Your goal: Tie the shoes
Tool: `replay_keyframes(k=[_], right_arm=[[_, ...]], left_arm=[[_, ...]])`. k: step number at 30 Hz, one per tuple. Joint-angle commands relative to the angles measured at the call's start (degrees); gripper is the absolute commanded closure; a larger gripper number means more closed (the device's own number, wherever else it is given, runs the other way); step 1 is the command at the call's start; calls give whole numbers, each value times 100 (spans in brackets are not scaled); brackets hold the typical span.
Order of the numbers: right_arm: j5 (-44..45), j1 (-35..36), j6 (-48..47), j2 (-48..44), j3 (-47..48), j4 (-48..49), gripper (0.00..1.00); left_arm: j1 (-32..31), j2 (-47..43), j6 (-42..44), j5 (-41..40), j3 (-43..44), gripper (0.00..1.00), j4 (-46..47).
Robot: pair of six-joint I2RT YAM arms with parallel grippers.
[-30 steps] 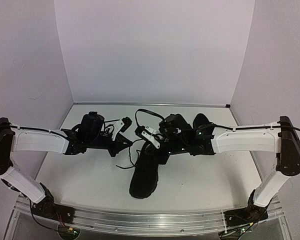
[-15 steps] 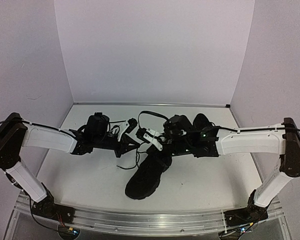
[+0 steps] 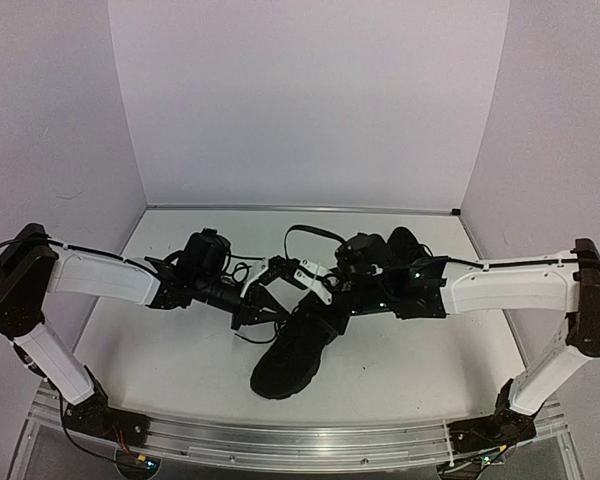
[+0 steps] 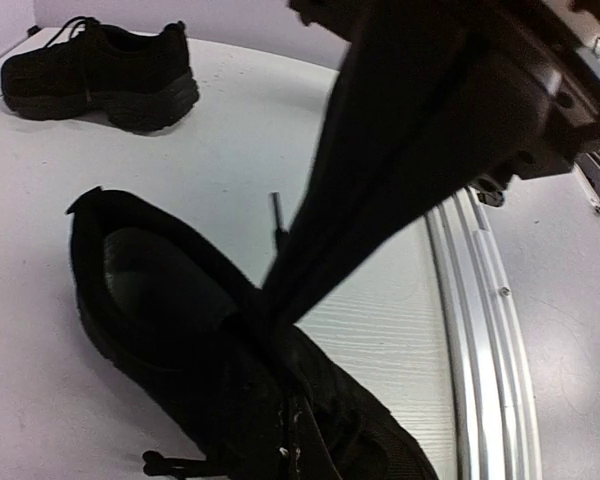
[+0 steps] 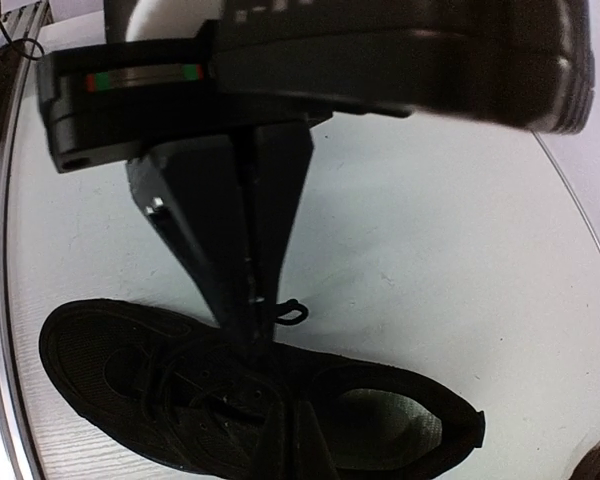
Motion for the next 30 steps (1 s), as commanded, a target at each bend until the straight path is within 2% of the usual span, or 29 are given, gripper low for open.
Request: replay_keyframes(k=[1, 9, 13, 18, 22, 24, 28, 30], right_arm=[[-7, -48, 93, -411, -93, 519, 100], [-8, -61, 191, -622, -314, 521, 100], [24, -72, 302, -656, -363, 521, 100], [215, -94, 780, -598, -415, 521, 96], [312, -157, 1348, -596, -432, 521, 94], [365, -181, 1610, -586, -420, 521, 91], [487, -225, 2271, -616, -428, 306, 75], [407, -275, 2629, -776, -501, 157, 74]], left_arm=[[-303, -271, 201, 490, -18, 100, -195], [-612, 196, 447, 514, 297, 100, -421], [-641, 229, 399, 404, 209, 100, -5], [-799, 381, 293, 126, 64, 100, 735], [-834, 541, 524, 260, 253, 100, 331], [-865, 592, 677, 363, 361, 100, 78], [-875, 567, 679, 394, 287, 100, 187], [-873, 603, 693, 321, 314, 100, 156]])
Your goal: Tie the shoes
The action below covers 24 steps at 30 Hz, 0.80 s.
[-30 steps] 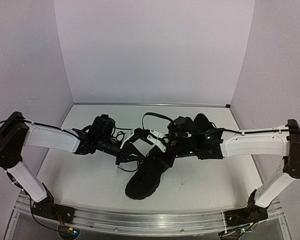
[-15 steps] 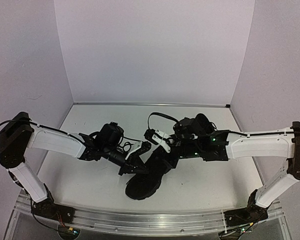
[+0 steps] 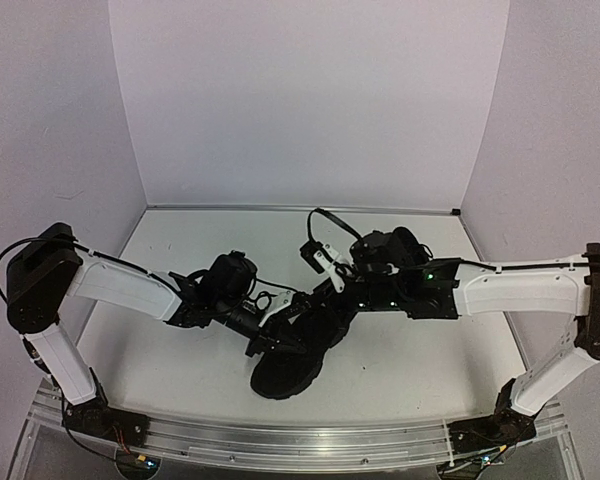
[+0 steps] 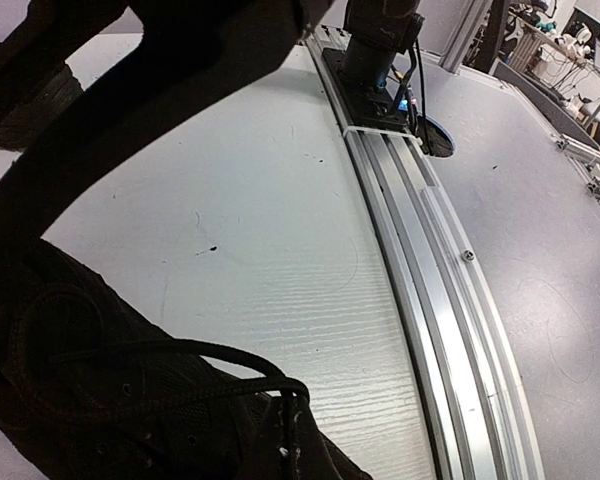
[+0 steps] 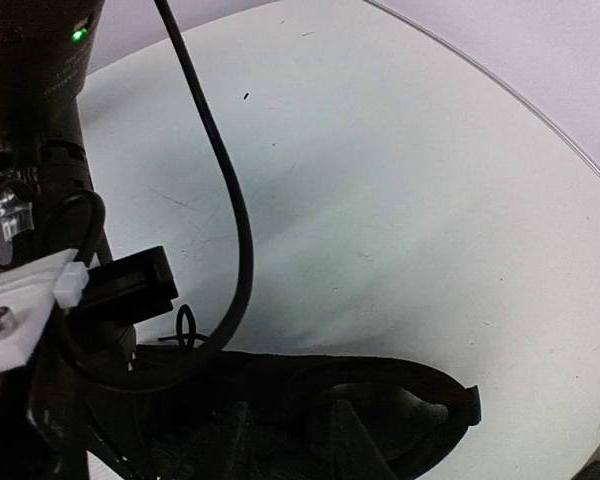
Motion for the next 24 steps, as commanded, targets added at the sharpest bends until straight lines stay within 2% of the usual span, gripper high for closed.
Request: replay_keyframes(k=[1, 5, 10, 24], right_arm=[[103, -105, 1138, -512, -165, -178, 73], [30, -155, 2395, -1010, -697, -178, 69], [-622, -158, 3847, -1167, -1568, 748, 70], [-1261, -152, 4446, 111, -1529, 2043, 71]], left_arm=[[-28, 53, 179, 24, 226, 100, -22], [-32, 75, 239, -55, 272, 100, -113], [-31, 46, 405, -195, 381, 100, -395], [-30, 48, 396, -270, 373, 100, -375]])
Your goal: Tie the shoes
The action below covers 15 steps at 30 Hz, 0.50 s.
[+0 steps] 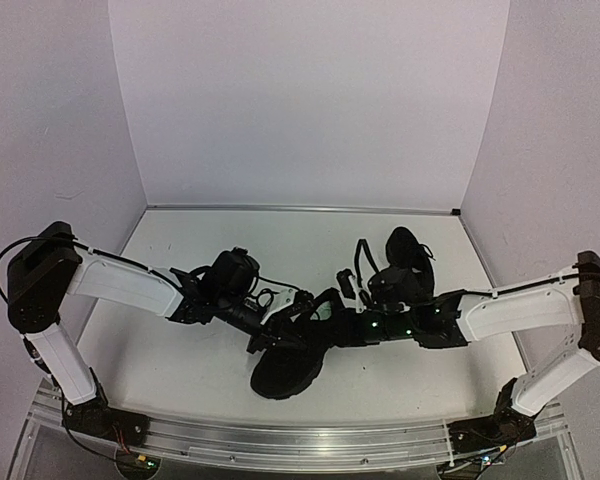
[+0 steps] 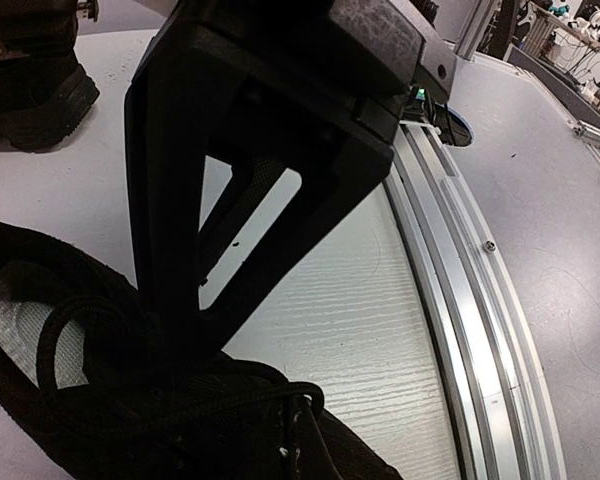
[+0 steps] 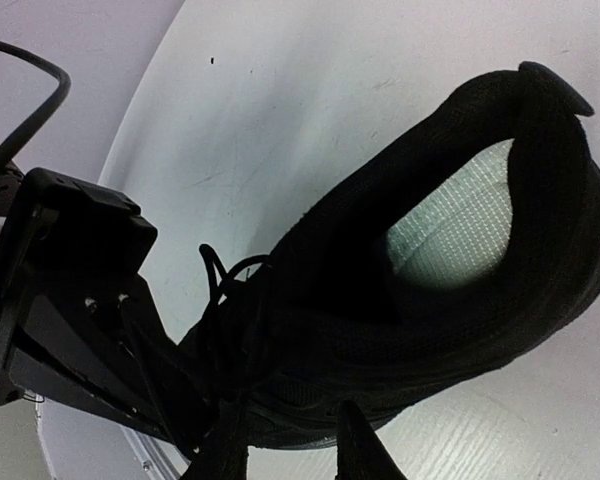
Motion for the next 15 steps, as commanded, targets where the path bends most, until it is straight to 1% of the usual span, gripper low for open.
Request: replay_keyframes(k=[1, 6, 12, 15], right_arm=[[-257, -4, 296, 310, 146, 663, 71], [-231, -8, 417, 158, 13, 743, 68], [-54, -7, 427, -624, -253, 521, 63], [-190, -4, 411, -539, -186, 444, 63]], left_arm=[[-28, 25, 71, -38, 183, 100, -82], [-28, 7, 117, -62, 155, 100, -141], [-29, -3, 169, -76, 194, 100, -235], [-28, -11, 199, -81, 209, 100, -267]])
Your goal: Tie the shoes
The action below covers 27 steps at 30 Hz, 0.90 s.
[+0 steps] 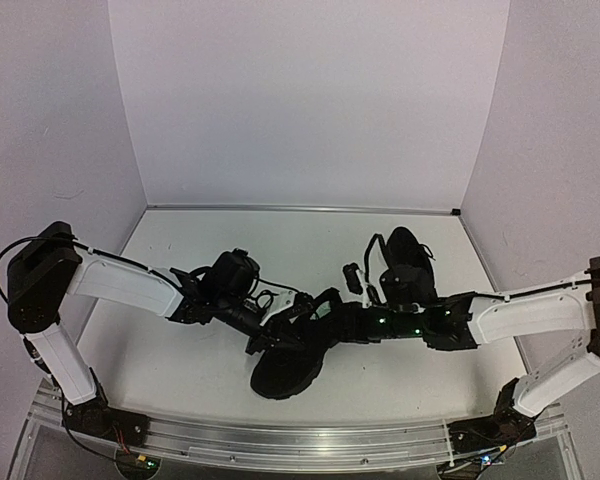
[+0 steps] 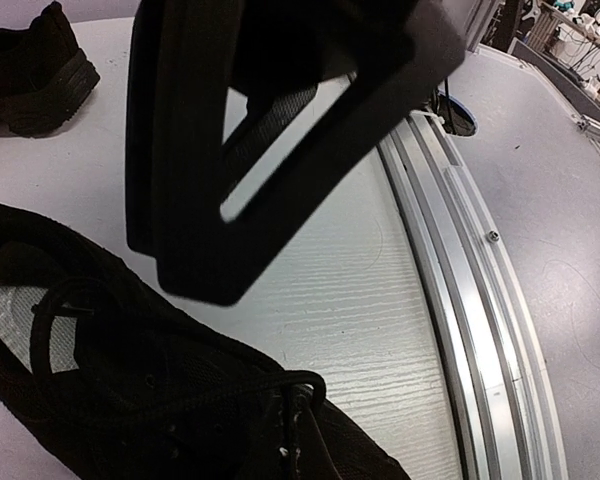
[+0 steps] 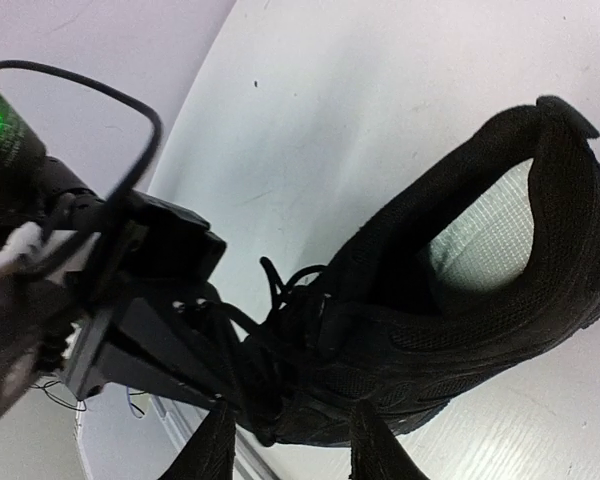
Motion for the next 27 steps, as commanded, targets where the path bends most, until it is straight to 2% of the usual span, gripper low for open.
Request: replay_keyframes(k=[1, 6, 12, 22, 23, 26, 27], right_arm=[[-74, 0, 24, -12, 75, 20, 63], [-143, 1, 109, 424, 143, 45, 71], [-104, 2, 127, 412, 164, 108, 68], [-319, 1, 247, 823, 347, 416, 69], [-339, 2, 256, 844, 350, 459, 73], [-319, 1, 297, 783, 292, 515, 95], [-251, -1, 336, 710, 223, 510, 100]], left_arm=[[-28, -11, 141, 1, 219, 100, -95], [-34, -2, 96, 33, 239, 100, -75], [-36, 4, 137, 33, 278, 100, -125], [-65, 45, 198, -16, 363, 100, -230], [-71, 47, 209, -33, 374, 100, -272], [-81, 67, 221, -120, 437, 100, -387], [-81, 57, 166, -186, 461, 99, -430]])
